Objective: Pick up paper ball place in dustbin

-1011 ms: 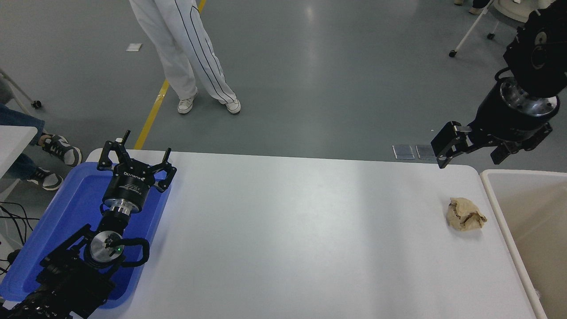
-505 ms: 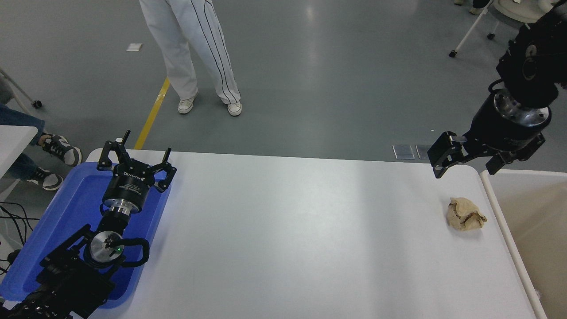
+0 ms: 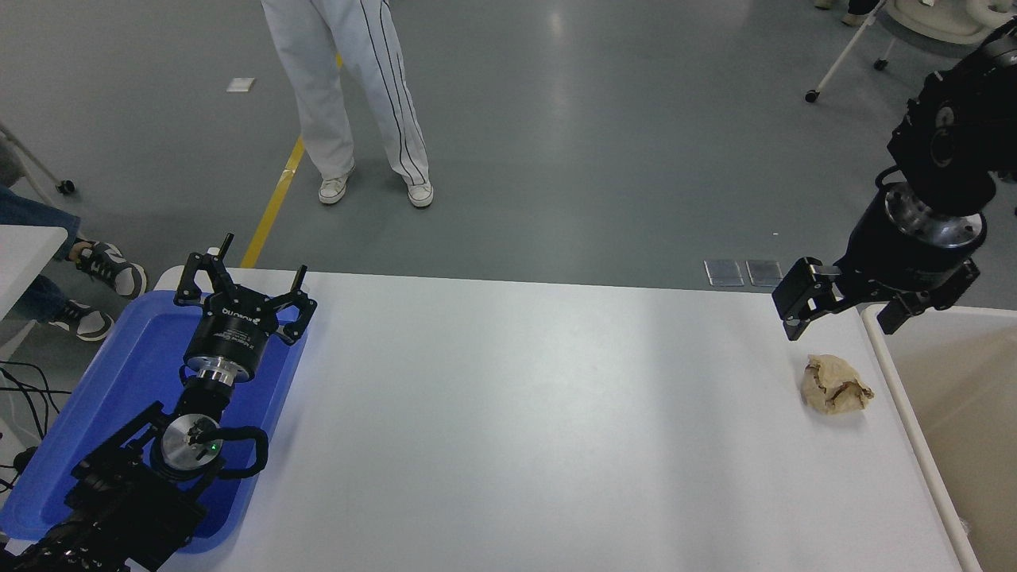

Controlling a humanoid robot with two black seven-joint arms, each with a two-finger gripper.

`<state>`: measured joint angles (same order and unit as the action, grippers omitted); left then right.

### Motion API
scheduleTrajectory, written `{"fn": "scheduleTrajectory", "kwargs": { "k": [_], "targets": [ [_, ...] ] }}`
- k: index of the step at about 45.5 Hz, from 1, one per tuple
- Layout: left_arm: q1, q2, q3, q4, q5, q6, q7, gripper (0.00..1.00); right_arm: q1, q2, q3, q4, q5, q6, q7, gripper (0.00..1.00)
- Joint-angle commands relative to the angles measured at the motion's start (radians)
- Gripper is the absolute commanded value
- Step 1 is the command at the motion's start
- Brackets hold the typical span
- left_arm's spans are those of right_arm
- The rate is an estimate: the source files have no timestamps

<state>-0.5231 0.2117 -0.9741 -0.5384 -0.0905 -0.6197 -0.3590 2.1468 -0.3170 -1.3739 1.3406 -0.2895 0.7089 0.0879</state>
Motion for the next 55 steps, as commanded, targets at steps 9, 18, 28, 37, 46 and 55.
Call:
{"fn": "scheduleTrajectory", "kwargs": {
  "k": [9,18,28,37,46,55],
  "targets": [
    [0.000,0.000,0.000,0.000,0.000,0.000,0.000,1.00,-0.071,-0.040,-0.017,-0.008,-0.017,-0.305,0.000,1.00],
    [0.000,0.000,0.000,0.000,0.000,0.000,0.000,1.00,-0.133,-0.067,-0.017,-0.023,-0.016,-0.428,0.001,1.00],
    [0.000,0.000,0.000,0.000,0.000,0.000,0.000,1.00,-0.241,-0.077,-0.011,-0.069,-0.017,-0.509,0.001,1.00],
    [0.000,0.000,0.000,0.000,0.000,0.000,0.000,1.00,-0.375,-0.074,0.010,-0.153,-0.003,-0.557,0.000,1.00],
    [0.000,0.000,0.000,0.000,0.000,0.000,0.000,1.00,-0.452,-0.074,0.027,-0.202,0.001,-0.574,0.000,1.00],
    [0.000,0.000,0.000,0.000,0.000,0.000,0.000,1.00,-0.530,-0.077,0.035,-0.264,0.004,-0.583,0.000,1.00]
  ]
}}
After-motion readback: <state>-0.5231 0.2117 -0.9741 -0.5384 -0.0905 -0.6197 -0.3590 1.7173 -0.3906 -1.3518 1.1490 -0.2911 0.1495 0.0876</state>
